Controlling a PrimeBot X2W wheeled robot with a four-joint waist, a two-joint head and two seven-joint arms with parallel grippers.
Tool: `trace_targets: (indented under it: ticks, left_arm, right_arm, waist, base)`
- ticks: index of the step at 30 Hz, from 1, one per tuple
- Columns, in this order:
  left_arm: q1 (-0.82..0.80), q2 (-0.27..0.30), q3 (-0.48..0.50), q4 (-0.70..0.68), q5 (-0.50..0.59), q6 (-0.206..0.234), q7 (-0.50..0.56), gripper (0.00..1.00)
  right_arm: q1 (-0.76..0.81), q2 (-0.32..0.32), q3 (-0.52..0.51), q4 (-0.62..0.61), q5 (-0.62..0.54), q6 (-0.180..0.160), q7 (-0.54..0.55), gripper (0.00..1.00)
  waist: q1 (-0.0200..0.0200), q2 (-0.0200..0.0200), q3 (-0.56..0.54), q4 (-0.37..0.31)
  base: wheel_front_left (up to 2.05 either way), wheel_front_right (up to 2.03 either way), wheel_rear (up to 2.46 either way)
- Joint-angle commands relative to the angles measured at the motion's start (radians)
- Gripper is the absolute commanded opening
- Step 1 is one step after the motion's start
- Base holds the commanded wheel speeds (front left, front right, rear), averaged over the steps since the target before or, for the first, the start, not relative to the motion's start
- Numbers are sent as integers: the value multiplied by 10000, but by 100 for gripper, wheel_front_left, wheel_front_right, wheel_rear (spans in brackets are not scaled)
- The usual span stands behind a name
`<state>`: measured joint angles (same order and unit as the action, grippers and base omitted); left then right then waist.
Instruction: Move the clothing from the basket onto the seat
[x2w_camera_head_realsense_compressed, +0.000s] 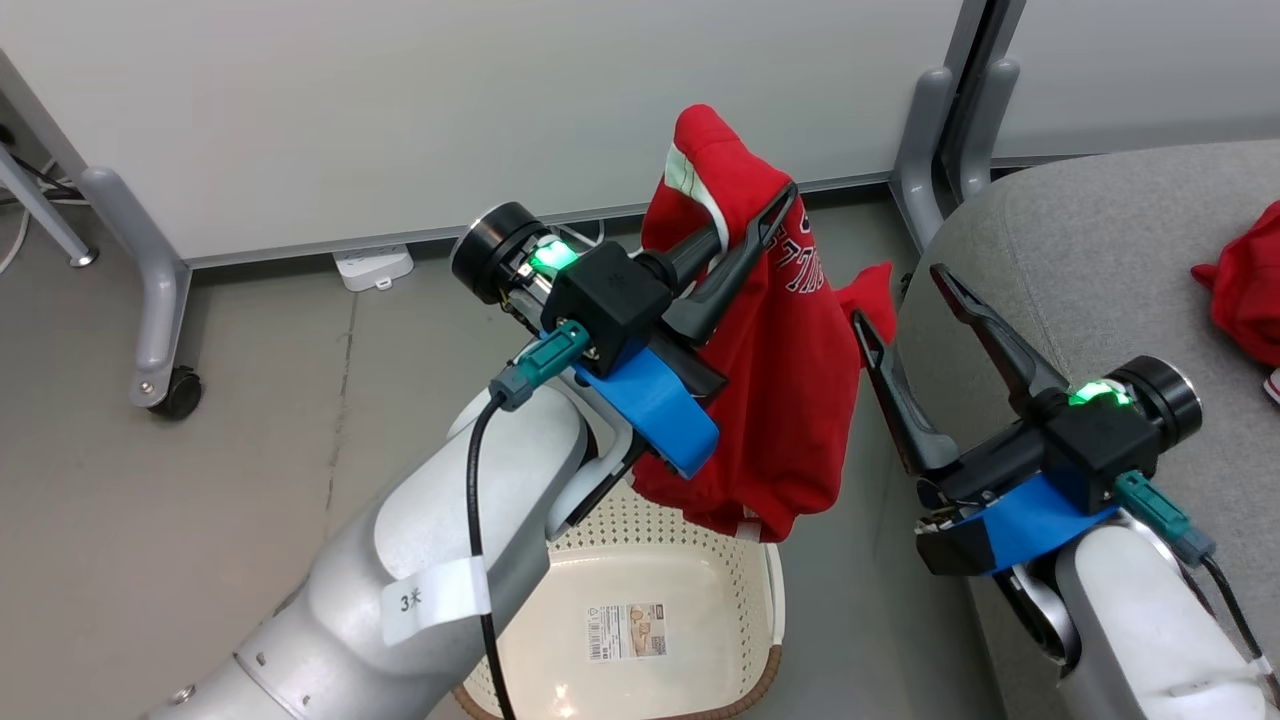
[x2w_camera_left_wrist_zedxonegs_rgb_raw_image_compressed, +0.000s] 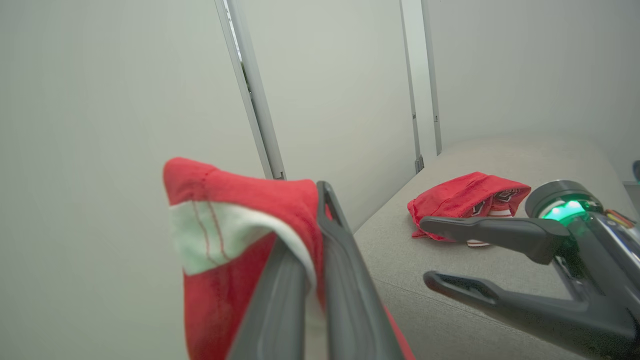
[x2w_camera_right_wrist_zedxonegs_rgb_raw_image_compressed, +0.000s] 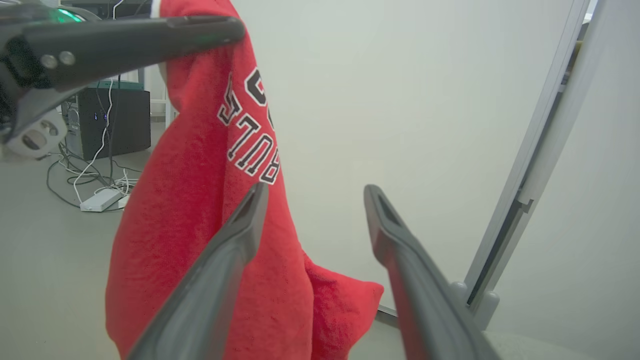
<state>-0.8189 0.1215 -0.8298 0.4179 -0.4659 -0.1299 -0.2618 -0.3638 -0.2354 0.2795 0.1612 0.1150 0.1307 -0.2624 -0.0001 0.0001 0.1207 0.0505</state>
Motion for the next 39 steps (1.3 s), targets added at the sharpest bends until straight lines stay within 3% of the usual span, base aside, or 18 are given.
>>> trace_targets:
  ticks: [1,10,21,22,23,39]
  left_arm:
    - [-29,-9,-18,-34,18,-10,-47,0]
    - [-117,-154,-218,-202,134,-10,-47,0]
    - [-163,-227,-498,-460,220,-10,-47,0]
    - [-169,-222,-504,-484,228,-10,-47,0]
    - [-174,-220,-500,-506,235,-10,-47,0]
    - [-68,-143,-458,-509,274,-11,-47,0]
  right_arm:
    - [-108,-72,39,51,60,1,-38,100]
    - [-1319,-557,1522,779,44,1,-38,100]
    - [-2160,-836,2589,2255,333,1,-40,100]
    - [-2220,-837,2698,2390,385,1,-40,36]
    - [-2311,-825,2761,2472,421,1,-40,0]
    - [-2484,-672,3028,2563,757,1,-40,0]
  waist:
    - [1,-1,19,21]
    - [1,-1,194,261]
    - [1,-1,278,528]
    - [1,-1,280,535]
    - [1,-1,284,537]
    - [1,-1,291,408]
  base:
    - [0,0,0]
    - [0,0,0]
    - [0,0,0]
    - [0,0,0]
    - [0,0,0]
    - [0,0,0]
